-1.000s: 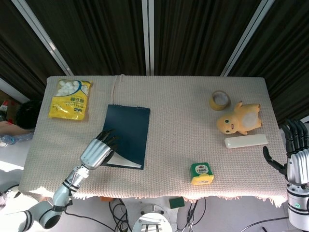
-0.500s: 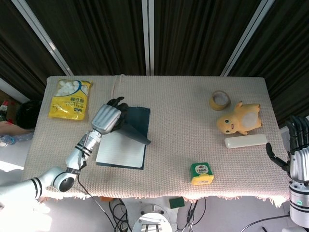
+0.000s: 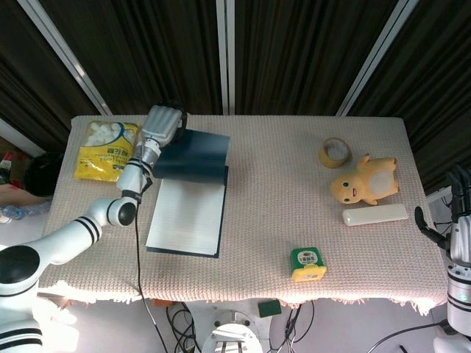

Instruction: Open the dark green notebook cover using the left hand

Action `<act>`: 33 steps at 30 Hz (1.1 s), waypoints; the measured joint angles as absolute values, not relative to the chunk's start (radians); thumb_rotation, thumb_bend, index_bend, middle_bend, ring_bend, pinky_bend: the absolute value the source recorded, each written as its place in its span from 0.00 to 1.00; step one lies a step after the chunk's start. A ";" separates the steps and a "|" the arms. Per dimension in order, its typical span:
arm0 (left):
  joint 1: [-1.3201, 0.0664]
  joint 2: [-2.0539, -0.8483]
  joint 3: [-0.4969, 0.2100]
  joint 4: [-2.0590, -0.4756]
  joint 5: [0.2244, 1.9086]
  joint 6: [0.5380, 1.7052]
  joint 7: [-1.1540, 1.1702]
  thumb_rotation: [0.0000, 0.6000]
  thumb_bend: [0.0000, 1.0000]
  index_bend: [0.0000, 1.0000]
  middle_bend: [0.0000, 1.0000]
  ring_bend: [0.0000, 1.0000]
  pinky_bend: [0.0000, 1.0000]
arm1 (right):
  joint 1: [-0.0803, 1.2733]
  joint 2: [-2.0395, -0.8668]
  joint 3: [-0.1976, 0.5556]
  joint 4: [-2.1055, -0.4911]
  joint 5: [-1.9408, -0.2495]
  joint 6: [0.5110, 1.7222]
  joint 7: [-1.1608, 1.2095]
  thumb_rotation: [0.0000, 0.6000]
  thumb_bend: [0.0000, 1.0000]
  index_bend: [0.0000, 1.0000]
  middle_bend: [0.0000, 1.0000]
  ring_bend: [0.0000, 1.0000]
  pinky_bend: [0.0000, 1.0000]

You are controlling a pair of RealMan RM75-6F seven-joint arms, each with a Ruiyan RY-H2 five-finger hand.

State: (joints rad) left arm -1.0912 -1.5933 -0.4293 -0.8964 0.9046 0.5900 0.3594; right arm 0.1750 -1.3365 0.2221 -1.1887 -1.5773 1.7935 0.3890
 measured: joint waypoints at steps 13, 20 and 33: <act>-1.347 -1.814 -0.444 -0.301 0.849 0.457 0.299 1.00 0.49 0.74 0.37 0.18 0.26 | 0.222 -1.352 0.262 -1.129 -1.510 1.712 0.426 1.00 0.35 0.00 0.00 0.00 0.00; -1.393 -1.893 -0.452 -0.156 0.893 0.477 0.173 1.00 0.30 0.33 0.26 0.18 0.26 | 0.218 -1.352 0.261 -1.131 -1.504 1.713 0.417 1.00 0.35 0.00 0.00 0.00 0.00; -1.380 -1.941 -0.536 -0.088 0.849 0.535 0.212 0.75 0.15 0.00 0.03 0.08 0.16 | 0.214 -1.341 0.254 -1.151 -1.511 1.718 0.401 1.00 0.36 0.00 0.00 0.00 0.00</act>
State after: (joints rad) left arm -1.3800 -1.9412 -0.5356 -0.0879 0.8486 0.5348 0.2118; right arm 0.2137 -1.3406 0.2538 -1.1505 -1.5107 1.7178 0.4006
